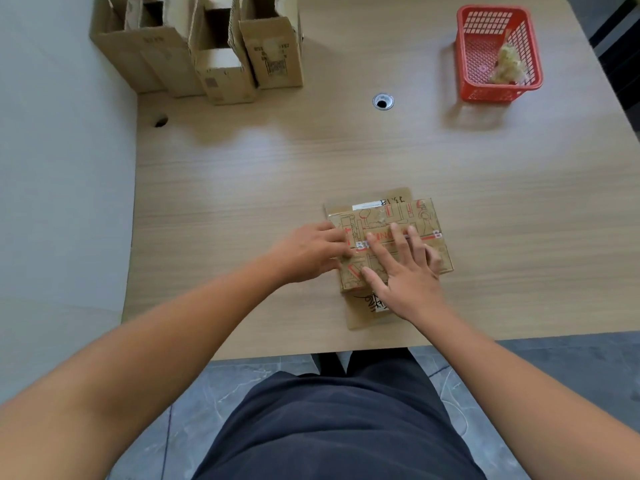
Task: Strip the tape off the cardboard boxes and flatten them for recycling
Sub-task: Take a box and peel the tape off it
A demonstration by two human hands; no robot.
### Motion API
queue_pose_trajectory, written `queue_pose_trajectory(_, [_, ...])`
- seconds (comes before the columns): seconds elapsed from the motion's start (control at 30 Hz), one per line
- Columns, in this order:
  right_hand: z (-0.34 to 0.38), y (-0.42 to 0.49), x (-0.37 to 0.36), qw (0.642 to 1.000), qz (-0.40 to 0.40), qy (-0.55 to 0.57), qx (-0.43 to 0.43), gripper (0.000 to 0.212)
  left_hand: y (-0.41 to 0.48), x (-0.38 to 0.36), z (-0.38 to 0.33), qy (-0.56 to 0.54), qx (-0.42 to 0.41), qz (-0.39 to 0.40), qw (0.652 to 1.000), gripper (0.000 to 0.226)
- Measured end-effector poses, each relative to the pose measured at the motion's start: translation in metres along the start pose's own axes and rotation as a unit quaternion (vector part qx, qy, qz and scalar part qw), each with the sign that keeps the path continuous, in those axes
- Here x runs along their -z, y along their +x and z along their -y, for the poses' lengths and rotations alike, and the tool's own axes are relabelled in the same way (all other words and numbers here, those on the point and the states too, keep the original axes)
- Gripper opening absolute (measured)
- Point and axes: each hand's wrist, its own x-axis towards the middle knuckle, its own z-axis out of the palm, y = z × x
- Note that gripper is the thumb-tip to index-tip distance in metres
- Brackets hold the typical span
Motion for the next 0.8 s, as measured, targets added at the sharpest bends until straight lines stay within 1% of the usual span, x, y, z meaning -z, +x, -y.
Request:
queue_pose_trajectory(0.07, [-0.001,0.002,-0.001,1.0,0.006,0.009,-0.002,0.067,0.003,0.004,0.002,-0.004,-0.007,0.028,1.0,0.023])
queue_pose_trajectory(0.2, [-0.002,0.002,-0.002,1.0,0.003,0.016,0.004,0.066,0.005,0.005,0.006,-0.045,0.051,0.069,0.995,0.017])
queue_pose_trajectory(0.23, [-0.002,0.002,-0.002,1.0,0.003,0.016,0.005,0.066,0.006,0.004,0.007,-0.049,0.054,0.076,0.994,0.019])
queue_pose_trajectory(0.3, [-0.003,0.003,-0.002,1.0,0.009,0.015,0.007,0.066,0.005,0.006,0.008,-0.056,0.056,0.089,0.993,0.033])
queue_pose_trajectory(0.33, [-0.004,0.004,-0.001,1.0,0.014,0.013,0.009,0.066,0.003,0.007,0.008,-0.057,0.051,0.09,0.993,0.039])
queue_pose_trajectory(0.37, [-0.005,0.005,-0.001,1.0,0.02,0.01,0.01,0.066,0.003,0.008,0.008,-0.053,0.041,0.086,0.994,0.041])
queue_pose_trajectory(0.5, [-0.009,0.008,0.004,0.999,0.034,0.006,0.024,0.066,0.001,0.013,0.012,-0.017,-0.026,0.078,0.997,0.027])
queue_pose_trajectory(0.63, [-0.018,0.014,0.011,0.997,0.052,-0.002,0.055,0.063,0.007,0.018,0.015,-0.002,-0.08,0.074,0.994,0.023])
queue_pose_trajectory(0.73, [-0.021,0.018,0.012,0.996,0.062,0.001,0.065,0.061,0.012,0.017,0.016,-0.007,-0.086,0.084,0.993,0.019])
queue_pose_trajectory(0.8, [-0.019,0.016,0.009,0.997,0.055,0.002,0.061,0.06,0.011,0.012,0.017,-0.015,-0.07,0.076,0.995,0.018])
